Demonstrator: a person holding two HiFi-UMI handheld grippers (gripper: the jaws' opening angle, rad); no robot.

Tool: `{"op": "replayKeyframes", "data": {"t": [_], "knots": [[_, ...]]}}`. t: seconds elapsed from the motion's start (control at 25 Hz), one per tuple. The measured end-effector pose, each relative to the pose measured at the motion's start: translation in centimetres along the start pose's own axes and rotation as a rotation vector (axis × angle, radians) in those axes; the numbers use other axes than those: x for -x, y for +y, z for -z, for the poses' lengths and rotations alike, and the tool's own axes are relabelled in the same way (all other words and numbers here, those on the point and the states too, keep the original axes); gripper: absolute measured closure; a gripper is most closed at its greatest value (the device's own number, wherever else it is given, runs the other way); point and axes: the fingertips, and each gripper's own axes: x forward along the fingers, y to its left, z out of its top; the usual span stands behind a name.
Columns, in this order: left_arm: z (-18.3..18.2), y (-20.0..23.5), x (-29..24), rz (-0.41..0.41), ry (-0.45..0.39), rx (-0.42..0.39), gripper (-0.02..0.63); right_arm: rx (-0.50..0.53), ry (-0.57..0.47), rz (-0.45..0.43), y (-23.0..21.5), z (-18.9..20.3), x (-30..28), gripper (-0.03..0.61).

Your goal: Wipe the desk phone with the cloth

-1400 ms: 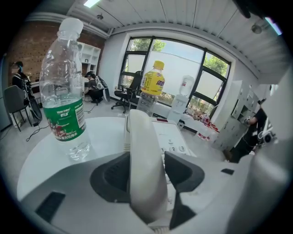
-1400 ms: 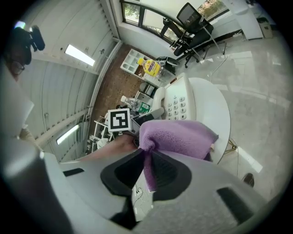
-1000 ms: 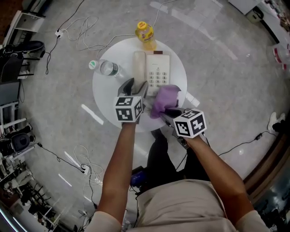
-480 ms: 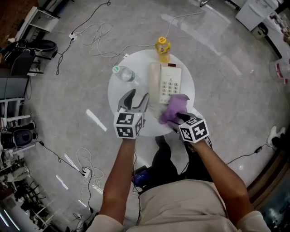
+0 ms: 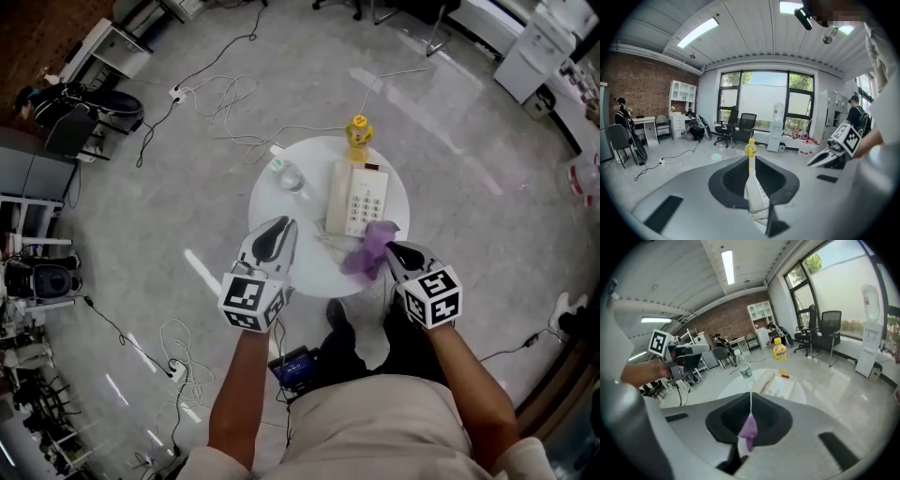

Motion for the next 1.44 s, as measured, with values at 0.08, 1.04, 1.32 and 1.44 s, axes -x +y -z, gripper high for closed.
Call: {"op": "replayKeyframes", "data": {"t": [0.08, 1.04, 1.32, 1.44], "knots": [[-1.7, -0.6, 1.9, 0.028, -0.025, 0.001, 0.590, 0.019, -0.071, 0.001, 0.6, -2.7, 1.9, 0.583], [-16.9, -10.8, 20.4, 0.202, -0.288, -0.129, 0.605, 0.362, -0.413, -0.037, 14.3, -17.8, 24.9, 0.588], [-16.6, -11.9, 22.9, 0.200, -0.305, -0.129, 0.605, 0.352, -0.412, -0.017, 15.3, -16.1, 26.9, 0.588], [-16.4, -12.2, 23.9, 0.202, -0.305, -0.126, 0.604, 0.342, -0.405, -0.010, 15.9, -15.4, 27.5, 0.588]]}}
